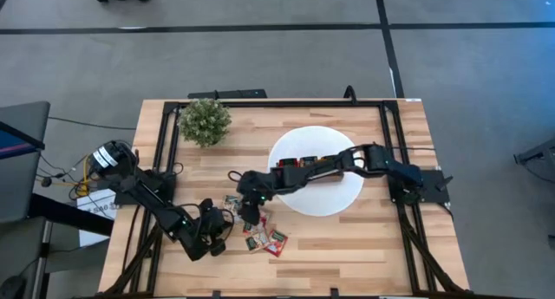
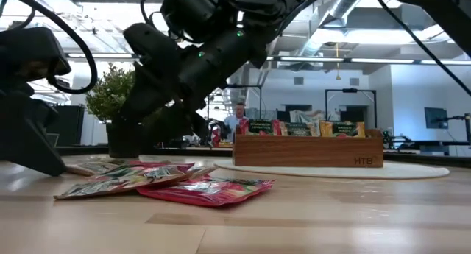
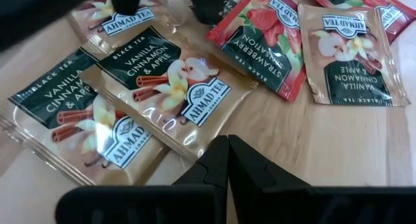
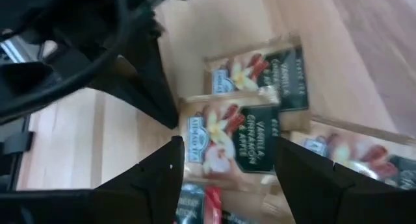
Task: Pick & Place Tea
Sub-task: Put the brown tea bag into the middle section of the wooden organizer
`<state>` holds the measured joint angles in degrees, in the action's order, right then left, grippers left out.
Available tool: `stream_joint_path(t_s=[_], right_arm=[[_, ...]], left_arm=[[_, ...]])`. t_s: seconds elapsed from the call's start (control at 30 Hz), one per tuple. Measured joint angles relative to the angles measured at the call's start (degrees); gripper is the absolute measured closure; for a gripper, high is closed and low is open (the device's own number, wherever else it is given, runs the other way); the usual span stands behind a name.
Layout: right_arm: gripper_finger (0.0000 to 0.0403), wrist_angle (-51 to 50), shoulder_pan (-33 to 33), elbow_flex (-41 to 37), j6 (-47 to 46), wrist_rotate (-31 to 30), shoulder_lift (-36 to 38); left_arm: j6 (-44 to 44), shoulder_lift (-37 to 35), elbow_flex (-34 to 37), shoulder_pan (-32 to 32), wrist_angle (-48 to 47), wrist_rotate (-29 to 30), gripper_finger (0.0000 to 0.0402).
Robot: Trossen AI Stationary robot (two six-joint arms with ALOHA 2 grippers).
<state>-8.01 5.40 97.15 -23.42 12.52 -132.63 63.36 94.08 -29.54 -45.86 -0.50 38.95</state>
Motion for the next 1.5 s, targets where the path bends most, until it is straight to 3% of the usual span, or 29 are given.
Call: stream_joint_path(t_s=[0.6,0.8,0.97,1.3,1.5], right_arm=[[0.0183,-2.5,-0.7,0.2,-1.5,-1.1,-2.2],[0.0191,-2.7,-0.7,0.3,-1.5,1.3,-2.4],[0.0237,-2.7,-0.7,0.3,-1.5,2.1,-2.5],[0.0386,-4.4,-0.3,0.5,3.3,2.7,-2.6],[0.0399,-9.5,1.5,0.3,8.0,-5.5,0.0]], left_arm=[[-2.5,0.3,0.2,0.2,2.2,4.6,0.0401],[-2.5,0.3,0.3,0.6,2.0,6.9,0.0401],[-2.5,0.3,0.3,2.0,2.2,7.4,0.0401],[-3.7,0.1,0.1,2.0,2.0,7.8,0.0401],[-2.9,0.0,-6.5,0.5,-8.8,4.9,0.0401]])
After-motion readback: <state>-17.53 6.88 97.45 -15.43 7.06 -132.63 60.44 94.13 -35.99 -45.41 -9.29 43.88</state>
